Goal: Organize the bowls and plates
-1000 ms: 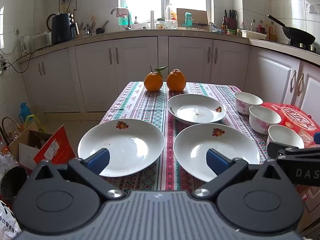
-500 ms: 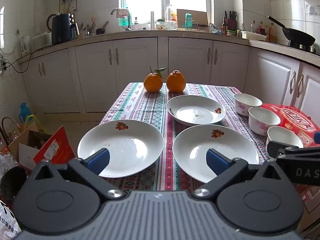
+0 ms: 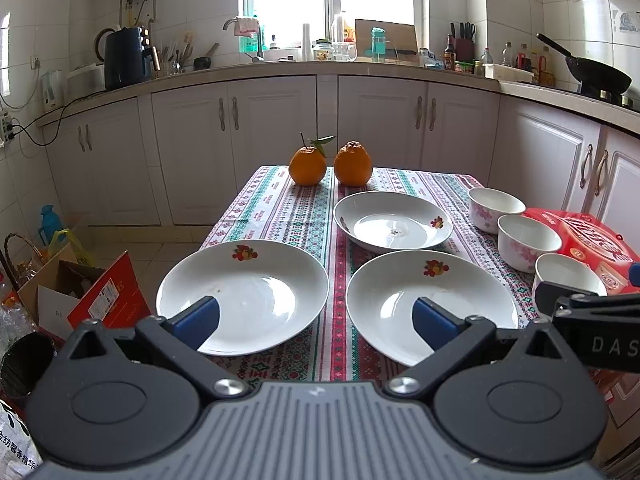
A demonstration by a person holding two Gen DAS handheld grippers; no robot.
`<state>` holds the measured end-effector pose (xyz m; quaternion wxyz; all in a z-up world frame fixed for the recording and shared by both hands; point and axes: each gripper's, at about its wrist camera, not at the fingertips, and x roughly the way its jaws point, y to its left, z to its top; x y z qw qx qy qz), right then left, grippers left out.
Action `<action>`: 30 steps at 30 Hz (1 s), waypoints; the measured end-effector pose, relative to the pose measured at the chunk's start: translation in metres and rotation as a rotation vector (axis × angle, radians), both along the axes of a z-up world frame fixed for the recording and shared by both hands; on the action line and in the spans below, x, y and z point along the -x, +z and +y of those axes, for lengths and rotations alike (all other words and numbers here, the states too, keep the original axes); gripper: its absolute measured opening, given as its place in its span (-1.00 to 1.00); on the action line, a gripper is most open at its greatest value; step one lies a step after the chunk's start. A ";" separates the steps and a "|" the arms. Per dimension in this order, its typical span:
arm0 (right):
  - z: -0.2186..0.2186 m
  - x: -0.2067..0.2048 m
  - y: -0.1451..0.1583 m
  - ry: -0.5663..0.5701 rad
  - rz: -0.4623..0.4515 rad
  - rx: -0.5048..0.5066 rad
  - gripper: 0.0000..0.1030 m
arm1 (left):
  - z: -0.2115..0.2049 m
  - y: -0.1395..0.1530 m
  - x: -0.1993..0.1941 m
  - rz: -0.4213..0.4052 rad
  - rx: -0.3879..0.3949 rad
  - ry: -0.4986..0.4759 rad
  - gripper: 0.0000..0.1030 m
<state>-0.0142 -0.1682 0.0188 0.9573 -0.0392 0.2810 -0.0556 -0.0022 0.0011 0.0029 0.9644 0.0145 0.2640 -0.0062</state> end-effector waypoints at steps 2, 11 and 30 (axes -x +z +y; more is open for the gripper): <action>0.000 0.000 0.001 0.000 -0.002 0.002 1.00 | 0.000 0.000 0.000 0.000 -0.001 0.000 0.98; 0.001 0.002 0.001 -0.003 -0.008 0.007 1.00 | 0.000 0.000 0.000 0.000 0.000 0.001 0.98; 0.001 0.001 0.002 -0.004 -0.011 0.011 1.00 | 0.000 0.001 0.001 -0.003 0.001 0.000 0.98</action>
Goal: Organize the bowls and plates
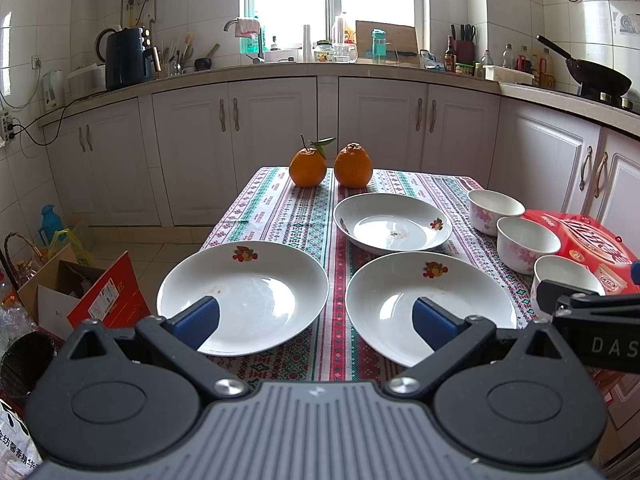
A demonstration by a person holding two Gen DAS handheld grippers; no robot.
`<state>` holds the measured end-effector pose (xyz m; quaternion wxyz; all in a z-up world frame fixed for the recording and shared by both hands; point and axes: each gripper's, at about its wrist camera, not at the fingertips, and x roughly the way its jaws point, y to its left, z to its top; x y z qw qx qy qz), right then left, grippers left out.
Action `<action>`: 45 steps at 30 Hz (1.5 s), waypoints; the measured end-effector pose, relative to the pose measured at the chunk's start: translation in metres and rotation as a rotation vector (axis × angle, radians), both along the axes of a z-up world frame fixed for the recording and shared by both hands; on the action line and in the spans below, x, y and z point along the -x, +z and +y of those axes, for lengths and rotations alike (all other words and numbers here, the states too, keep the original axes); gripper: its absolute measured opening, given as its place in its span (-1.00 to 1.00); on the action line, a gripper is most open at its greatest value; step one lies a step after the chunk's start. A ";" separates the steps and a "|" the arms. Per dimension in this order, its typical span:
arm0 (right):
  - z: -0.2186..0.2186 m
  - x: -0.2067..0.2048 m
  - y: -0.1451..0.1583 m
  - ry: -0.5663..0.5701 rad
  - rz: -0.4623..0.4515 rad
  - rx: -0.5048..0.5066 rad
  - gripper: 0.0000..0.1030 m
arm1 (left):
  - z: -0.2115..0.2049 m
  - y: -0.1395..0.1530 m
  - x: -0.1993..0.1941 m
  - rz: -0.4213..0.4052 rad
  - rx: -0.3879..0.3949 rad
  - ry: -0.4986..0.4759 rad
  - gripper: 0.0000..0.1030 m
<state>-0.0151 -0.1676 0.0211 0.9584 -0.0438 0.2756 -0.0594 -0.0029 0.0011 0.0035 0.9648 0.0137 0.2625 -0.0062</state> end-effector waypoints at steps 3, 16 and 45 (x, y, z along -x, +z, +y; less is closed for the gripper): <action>0.000 0.000 0.001 -0.001 -0.003 0.002 1.00 | 0.000 0.000 0.000 -0.001 0.000 0.000 0.98; 0.000 0.000 0.001 -0.002 -0.008 0.011 1.00 | 0.000 0.000 0.000 0.000 0.001 0.000 0.97; 0.012 -0.058 0.010 0.352 -0.012 0.063 1.00 | 0.074 -0.030 -0.027 0.079 0.004 -0.021 0.99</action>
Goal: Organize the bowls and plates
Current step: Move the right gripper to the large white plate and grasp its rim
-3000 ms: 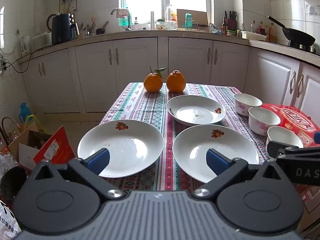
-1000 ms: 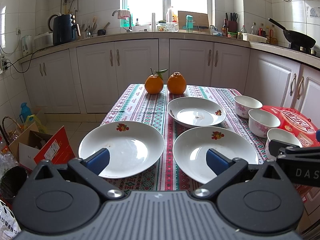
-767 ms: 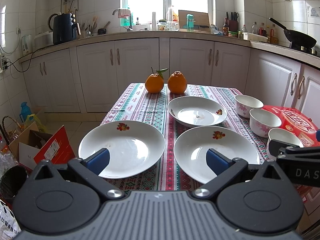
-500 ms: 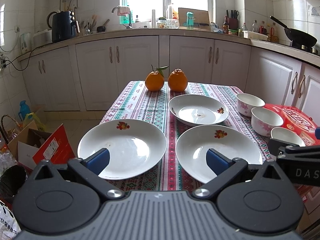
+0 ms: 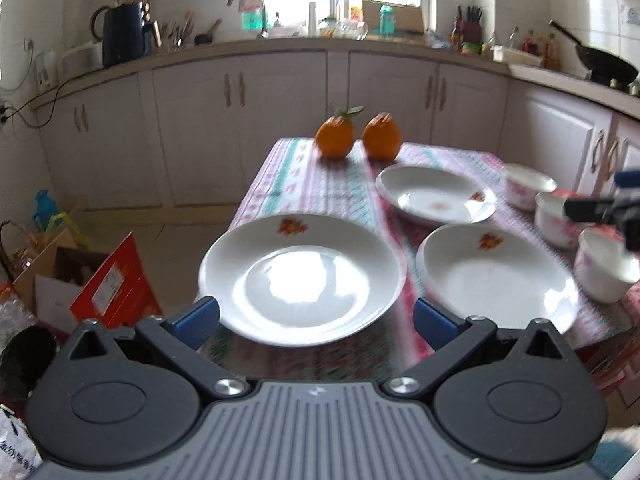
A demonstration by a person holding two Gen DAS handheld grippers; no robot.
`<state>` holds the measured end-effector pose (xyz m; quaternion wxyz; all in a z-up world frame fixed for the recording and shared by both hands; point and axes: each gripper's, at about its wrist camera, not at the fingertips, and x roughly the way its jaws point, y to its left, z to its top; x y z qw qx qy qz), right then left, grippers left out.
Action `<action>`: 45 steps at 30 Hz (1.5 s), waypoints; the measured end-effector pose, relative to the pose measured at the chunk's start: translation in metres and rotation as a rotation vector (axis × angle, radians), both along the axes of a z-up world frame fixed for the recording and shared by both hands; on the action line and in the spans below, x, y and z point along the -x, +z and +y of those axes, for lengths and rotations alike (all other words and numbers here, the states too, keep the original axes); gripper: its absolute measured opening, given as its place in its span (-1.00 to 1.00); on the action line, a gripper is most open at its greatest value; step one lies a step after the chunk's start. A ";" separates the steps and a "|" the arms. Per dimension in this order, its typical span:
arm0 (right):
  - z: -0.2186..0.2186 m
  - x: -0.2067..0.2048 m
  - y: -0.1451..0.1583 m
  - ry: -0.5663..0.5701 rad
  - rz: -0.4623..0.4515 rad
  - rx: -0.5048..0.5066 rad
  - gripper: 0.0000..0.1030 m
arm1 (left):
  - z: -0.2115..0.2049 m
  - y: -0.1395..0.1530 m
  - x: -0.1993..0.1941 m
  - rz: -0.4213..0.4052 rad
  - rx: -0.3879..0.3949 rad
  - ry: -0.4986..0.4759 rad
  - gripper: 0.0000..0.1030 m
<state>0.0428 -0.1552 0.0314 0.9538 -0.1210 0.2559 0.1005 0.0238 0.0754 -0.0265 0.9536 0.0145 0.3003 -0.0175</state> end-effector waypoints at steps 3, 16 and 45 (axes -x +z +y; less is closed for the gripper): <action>0.005 -0.016 -0.001 0.061 0.027 -0.012 1.00 | 0.013 -0.014 -0.006 0.046 -0.020 -0.003 0.99; 0.048 -0.079 -0.019 0.237 0.182 -0.050 1.00 | 0.036 -0.044 -0.041 0.135 0.003 -0.139 0.99; 0.120 -0.230 -0.064 0.567 0.587 -0.152 1.00 | 0.045 -0.056 -0.056 0.129 -0.009 -0.209 1.00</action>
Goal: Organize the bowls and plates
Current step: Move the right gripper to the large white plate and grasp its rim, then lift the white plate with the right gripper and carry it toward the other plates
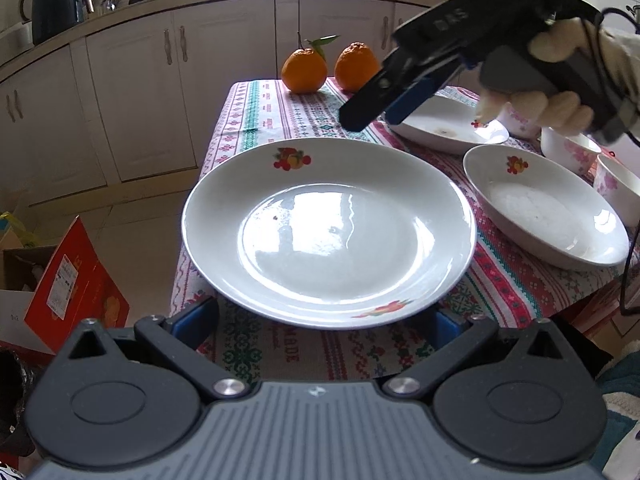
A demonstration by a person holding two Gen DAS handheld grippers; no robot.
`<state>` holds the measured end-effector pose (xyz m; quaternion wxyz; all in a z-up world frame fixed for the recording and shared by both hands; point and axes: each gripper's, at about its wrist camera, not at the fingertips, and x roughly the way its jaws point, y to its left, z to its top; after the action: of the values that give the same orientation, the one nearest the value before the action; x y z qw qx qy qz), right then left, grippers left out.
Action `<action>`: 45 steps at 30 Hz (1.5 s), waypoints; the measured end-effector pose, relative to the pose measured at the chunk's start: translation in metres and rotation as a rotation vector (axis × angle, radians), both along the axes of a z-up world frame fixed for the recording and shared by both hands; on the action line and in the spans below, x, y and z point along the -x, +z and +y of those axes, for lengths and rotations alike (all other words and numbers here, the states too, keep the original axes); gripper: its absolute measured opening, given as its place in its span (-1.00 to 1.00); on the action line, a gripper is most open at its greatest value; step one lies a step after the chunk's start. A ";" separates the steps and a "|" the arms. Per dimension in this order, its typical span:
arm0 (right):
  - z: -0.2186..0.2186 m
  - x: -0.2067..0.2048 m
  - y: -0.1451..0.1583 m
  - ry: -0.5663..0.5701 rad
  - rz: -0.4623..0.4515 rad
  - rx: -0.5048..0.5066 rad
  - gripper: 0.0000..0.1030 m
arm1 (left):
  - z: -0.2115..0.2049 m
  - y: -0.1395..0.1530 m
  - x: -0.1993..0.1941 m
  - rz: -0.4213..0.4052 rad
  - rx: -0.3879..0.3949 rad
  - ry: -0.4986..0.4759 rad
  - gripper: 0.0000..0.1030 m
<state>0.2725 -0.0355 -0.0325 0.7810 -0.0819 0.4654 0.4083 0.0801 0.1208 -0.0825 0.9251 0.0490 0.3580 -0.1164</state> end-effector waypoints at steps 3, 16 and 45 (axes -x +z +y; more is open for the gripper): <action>0.008 -0.010 -0.007 0.039 0.040 0.007 1.00 | 0.000 0.000 -0.001 0.002 -0.003 -0.002 1.00; 0.032 -0.018 -0.020 0.186 0.110 0.009 0.62 | 0.001 0.003 -0.006 0.008 -0.007 -0.047 0.98; 0.022 -0.063 -0.011 0.125 0.174 -0.112 0.55 | 0.010 0.017 -0.044 -0.001 -0.017 -0.138 0.96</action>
<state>0.3360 -0.0130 -0.0439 0.7141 -0.0312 0.5020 0.4870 0.1238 0.1312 -0.0659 0.9147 0.0817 0.3541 -0.1769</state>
